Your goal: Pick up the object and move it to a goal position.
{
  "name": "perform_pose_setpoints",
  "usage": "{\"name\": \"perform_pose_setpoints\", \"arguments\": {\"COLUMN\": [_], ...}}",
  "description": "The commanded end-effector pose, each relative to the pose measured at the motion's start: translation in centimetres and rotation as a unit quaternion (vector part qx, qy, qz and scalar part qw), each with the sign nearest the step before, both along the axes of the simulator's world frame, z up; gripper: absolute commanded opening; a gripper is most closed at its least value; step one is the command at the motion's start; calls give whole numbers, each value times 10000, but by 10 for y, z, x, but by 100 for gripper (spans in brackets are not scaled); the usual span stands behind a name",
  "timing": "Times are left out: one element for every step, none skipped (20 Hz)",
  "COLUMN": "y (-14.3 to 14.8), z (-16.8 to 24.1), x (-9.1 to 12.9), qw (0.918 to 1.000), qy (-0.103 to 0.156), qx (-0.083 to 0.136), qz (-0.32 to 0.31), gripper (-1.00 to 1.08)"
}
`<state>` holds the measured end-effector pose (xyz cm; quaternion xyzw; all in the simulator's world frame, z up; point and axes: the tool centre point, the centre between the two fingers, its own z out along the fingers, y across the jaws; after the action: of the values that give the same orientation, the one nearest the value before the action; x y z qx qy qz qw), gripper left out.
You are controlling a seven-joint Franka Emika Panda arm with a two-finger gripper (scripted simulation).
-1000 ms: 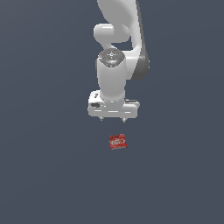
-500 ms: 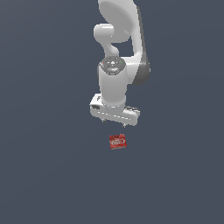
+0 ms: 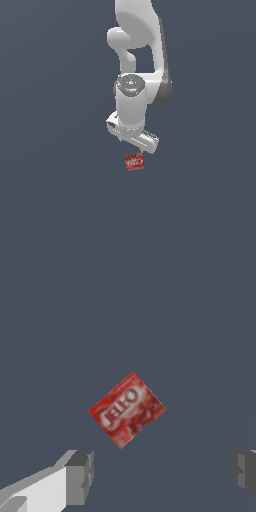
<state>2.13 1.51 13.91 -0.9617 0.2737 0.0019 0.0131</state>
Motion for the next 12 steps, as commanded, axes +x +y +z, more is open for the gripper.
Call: {"name": "perform_pose_setpoints", "arguments": {"y": [1,2,3,3,4,4,5,5,6,6,7,7], "z": [-6,-8,-10,-13,-15,-17,-19,-22,-24,-26,-28,-31], "x": [2,3,3,4,5,5,6,7,7,8,9,9], "qw": [9994,9989,9982,9973,9962,9950,9935,9920,9902,9883,9861,9839], "qy": [13,18,23,28,33,37,42,46,50,54,57,61], "qx": [0,-1,-2,-3,-4,-6,-8,-10,-13,-15,-18,-22], "qz": [-341,-473,-606,-738,-870,-1002,-1134,-1265,-1396,-1527,-1658,-1788], "gripper": [100,100,100,100,100,100,100,100,100,100,100,100]}}
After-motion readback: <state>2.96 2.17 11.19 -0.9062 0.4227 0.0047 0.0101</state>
